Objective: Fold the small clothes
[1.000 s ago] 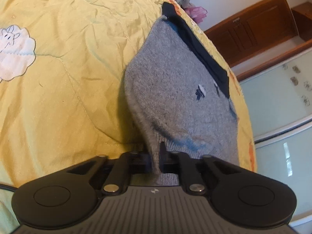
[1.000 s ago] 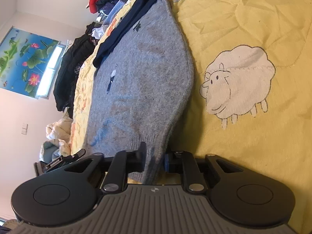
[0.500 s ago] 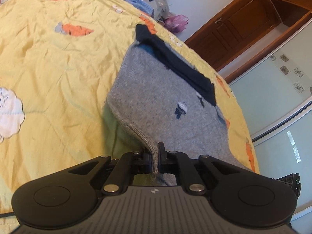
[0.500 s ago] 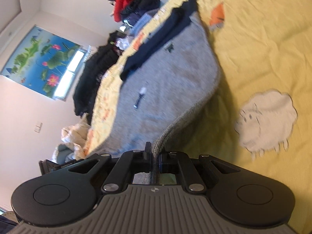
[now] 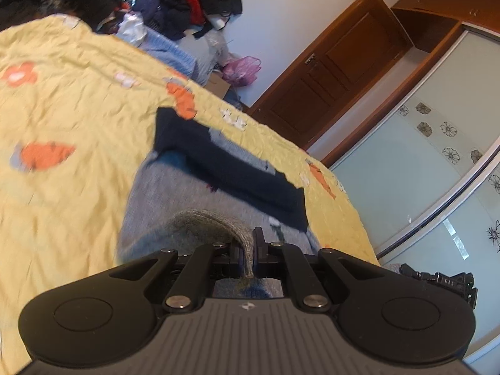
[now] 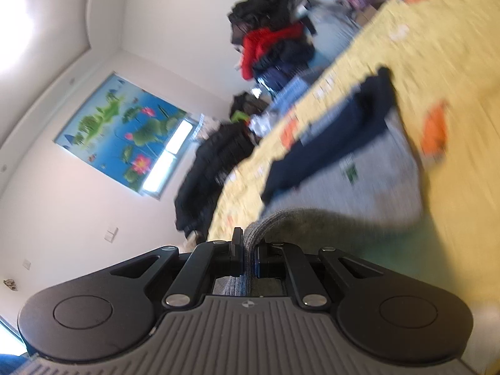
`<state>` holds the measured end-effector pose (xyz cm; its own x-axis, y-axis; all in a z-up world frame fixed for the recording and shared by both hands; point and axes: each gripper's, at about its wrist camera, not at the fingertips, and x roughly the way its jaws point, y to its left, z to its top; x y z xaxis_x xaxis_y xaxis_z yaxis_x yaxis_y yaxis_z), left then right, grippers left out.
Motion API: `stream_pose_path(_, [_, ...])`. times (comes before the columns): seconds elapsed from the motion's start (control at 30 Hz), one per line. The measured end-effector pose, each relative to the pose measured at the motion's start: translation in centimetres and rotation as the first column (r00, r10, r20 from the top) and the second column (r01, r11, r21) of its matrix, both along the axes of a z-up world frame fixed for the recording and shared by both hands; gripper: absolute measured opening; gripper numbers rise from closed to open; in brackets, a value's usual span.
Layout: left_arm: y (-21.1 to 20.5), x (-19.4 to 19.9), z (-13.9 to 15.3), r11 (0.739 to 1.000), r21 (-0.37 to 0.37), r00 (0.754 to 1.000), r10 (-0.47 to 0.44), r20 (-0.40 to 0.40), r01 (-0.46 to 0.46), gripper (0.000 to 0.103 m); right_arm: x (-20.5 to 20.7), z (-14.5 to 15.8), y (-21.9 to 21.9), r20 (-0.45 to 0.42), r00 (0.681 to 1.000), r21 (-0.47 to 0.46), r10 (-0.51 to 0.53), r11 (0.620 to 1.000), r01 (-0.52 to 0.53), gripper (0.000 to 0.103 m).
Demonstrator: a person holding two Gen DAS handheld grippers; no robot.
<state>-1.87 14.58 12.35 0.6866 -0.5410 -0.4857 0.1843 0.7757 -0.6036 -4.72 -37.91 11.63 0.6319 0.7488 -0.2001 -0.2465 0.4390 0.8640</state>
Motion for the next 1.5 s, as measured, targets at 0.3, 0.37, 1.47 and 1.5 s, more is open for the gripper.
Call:
stream_pose_path(0.3, [-0.9, 13.0, 0.0, 0.999, 0.015, 0.999, 0.042, -0.002, -0.042, 0.005, 12.0, -0.9, -1.9, -0.003, 0.998, 0.012, -0.062, 0.998, 0.062, 0.016])
stream_pose_path(0.37, [-1.3, 16.0, -0.7, 0.998, 0.034, 0.998, 0.056, -0.019, -0.056, 0.005, 14.7, -1.9, -2.4, -0.021, 0.997, 0.015, -0.081, 0.997, 0.081, 0.016])
stream_pose_path(1.47, [-5.2, 30.1, -4.1, 0.782, 0.589, 0.970, 0.078, 0.230, -0.202, 0.079, 32.4, -8.1, -3.1, -0.038, 0.940, -0.304, -0.338, 0.900, 0.311, 0.079])
stream_pose_path(1.5, [-5.6, 30.4, -4.7, 0.761, 0.623, 0.975, 0.058, 0.214, -0.183, 0.079, 33.0, -8.3, -3.1, -0.048, 0.940, -0.329, -0.338, 0.894, 0.304, 0.079])
